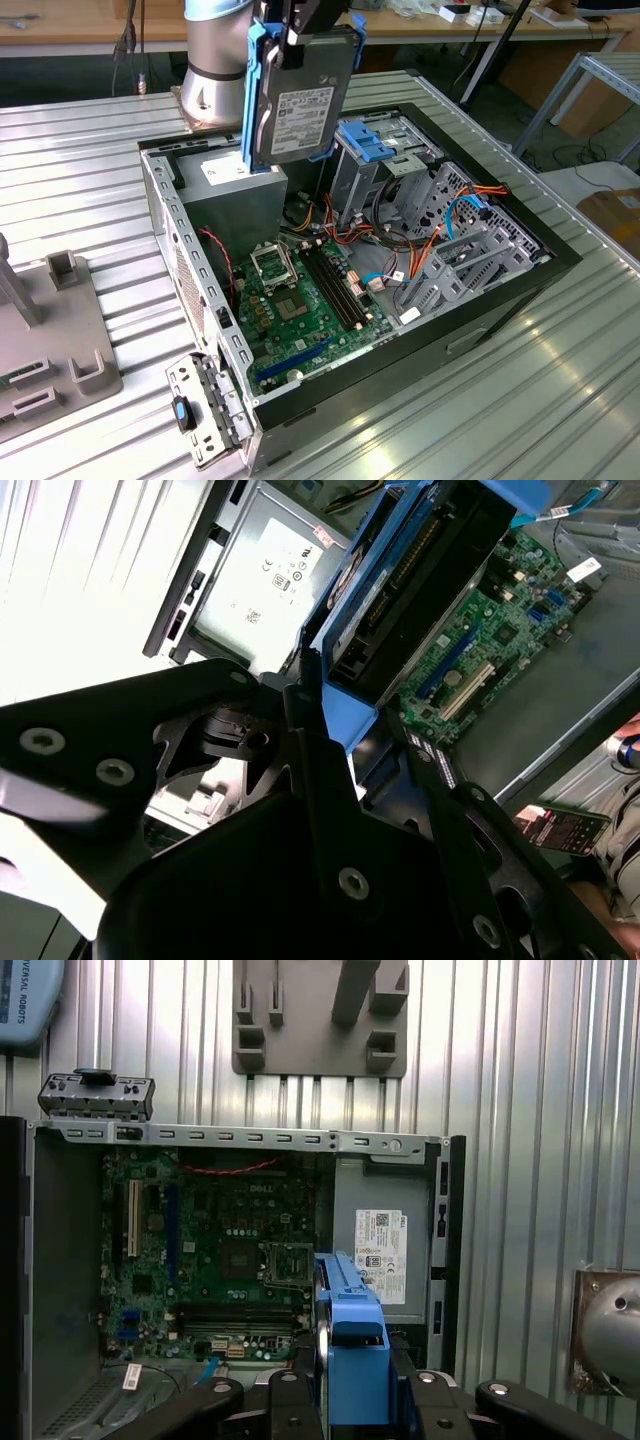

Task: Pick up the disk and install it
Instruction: 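Pick up the disk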

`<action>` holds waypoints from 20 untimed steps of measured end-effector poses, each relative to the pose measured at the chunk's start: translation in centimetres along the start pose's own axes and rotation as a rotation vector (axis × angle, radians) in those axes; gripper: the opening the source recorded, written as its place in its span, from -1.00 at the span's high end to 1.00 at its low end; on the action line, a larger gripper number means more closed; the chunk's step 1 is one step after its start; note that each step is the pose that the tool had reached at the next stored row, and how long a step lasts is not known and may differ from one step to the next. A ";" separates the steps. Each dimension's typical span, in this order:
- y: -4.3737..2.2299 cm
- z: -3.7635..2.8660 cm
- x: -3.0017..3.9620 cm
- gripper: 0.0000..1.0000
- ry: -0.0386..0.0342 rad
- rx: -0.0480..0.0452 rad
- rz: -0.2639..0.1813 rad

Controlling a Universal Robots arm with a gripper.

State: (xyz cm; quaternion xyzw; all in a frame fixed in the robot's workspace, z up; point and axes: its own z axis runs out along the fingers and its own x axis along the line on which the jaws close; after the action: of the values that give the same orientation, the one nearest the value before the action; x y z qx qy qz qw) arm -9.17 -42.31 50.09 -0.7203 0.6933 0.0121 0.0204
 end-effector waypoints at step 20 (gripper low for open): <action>0.05 -0.05 1.25 0.27 0.0000 -0.0001 0.000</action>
State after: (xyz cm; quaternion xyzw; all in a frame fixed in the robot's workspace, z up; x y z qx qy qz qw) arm -9.17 -43.57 50.08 -0.7203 0.6933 0.0121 0.0204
